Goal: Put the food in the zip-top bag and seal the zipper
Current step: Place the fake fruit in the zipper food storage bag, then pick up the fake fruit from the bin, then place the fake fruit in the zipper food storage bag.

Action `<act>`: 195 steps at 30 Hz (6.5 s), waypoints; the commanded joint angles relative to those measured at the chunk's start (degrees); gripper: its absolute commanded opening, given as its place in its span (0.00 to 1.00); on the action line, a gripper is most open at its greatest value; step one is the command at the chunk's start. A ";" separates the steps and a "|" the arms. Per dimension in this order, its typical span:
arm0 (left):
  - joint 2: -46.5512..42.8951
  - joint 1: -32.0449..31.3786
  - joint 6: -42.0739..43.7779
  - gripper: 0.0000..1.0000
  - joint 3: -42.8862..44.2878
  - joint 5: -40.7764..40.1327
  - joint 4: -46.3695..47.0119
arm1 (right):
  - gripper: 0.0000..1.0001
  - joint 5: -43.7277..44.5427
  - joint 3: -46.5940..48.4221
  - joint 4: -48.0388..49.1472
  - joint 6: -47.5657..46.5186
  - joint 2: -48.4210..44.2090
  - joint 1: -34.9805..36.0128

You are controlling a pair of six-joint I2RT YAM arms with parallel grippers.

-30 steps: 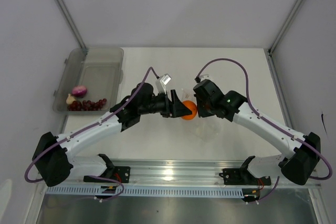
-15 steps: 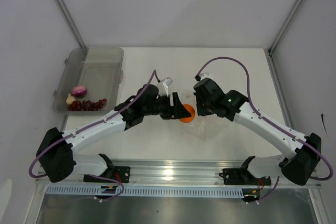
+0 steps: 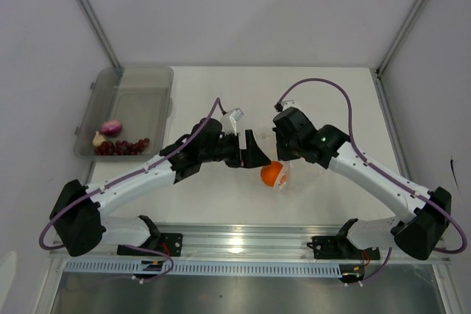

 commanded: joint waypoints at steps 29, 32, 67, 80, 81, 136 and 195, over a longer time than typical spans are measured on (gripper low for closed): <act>-16.02 11.56 -2.90 1.00 3.40 -27.72 -24.80 | 0.00 -5.73 3.02 -1.54 -1.37 -4.54 -3.46; -17.16 15.87 -5.01 1.00 0.94 -34.05 -22.80 | 0.00 -5.65 3.37 -2.16 -2.77 -4.54 -3.46; 11.13 63.61 -25.32 1.00 9.99 -43.74 -31.32 | 0.00 -5.65 -1.81 2.85 -8.67 -2.69 -3.55; 29.41 67.66 -29.45 0.99 19.92 -37.94 -41.69 | 0.00 -4.68 -2.16 2.41 -7.96 -2.69 -3.55; 29.77 67.66 -29.80 0.99 19.83 -38.11 -41.78 | 0.00 -4.51 -2.16 2.33 -8.05 -2.78 -3.55; 1.22 60.38 -21.19 0.34 11.40 -29.68 -38.70 | 0.00 -2.30 -1.55 1.97 -4.89 -2.17 -3.46; -7.23 7.11 9.21 0.26 8.58 21.66 -2.47 | 0.00 -1.34 4.96 0.13 -1.46 0.21 -4.25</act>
